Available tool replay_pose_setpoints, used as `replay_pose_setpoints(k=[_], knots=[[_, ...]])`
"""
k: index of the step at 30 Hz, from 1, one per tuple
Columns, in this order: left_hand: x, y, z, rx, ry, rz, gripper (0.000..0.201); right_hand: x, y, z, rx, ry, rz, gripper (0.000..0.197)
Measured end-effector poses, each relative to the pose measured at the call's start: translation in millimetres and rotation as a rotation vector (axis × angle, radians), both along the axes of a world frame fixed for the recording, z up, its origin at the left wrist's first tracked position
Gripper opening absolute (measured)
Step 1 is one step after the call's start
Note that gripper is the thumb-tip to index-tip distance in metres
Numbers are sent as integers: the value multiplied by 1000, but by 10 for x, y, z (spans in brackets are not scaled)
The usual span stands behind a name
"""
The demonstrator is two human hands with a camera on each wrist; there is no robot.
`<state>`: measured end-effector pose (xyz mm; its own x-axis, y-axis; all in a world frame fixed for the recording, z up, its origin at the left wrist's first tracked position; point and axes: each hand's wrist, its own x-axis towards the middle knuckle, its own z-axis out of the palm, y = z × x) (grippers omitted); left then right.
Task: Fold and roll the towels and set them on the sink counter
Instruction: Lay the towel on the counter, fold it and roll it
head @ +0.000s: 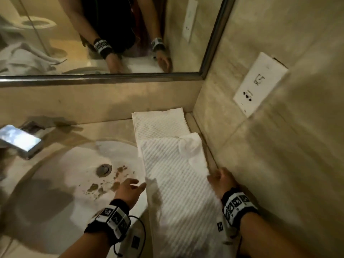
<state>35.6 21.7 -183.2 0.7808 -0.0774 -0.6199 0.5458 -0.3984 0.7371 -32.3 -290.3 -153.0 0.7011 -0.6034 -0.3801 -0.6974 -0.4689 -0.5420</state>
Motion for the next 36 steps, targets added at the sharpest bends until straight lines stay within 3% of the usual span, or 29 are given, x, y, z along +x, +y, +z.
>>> replay_pose_setpoints(k=[7,12,15,18,22,26,29,32,34,36], knots=[[-1447,-7,109,84,-36,-56,19,-1395,220,-292,13,-93,-80,39],[-2262,-59,-46,85,74,-89,25,-1993,384,-551,90,-244,-229,34],[-2560,-94,-205,78,144,-39,43,-2210,424,-741,320,-207,-320,38],[-2653,-167,-194,-34,219,124,29,-2318,441,-904,530,-137,-342,53],[-2569,-195,-268,-251,202,260,39,-2301,444,-828,670,-238,-458,24],[-2464,-221,-233,-284,243,444,26,-2190,437,-689,635,-330,-483,29],[-2448,-257,-194,-294,167,513,14,-2152,423,-538,510,-386,-405,34],[-2484,-269,-108,-249,-67,465,16,-2167,425,-422,463,-413,-260,22],[-2496,-256,-69,-248,-173,294,19,-2149,373,-434,475,-382,-267,25],[-2493,-211,-76,-209,-212,115,35,-2134,331,-456,515,-344,-293,33]])
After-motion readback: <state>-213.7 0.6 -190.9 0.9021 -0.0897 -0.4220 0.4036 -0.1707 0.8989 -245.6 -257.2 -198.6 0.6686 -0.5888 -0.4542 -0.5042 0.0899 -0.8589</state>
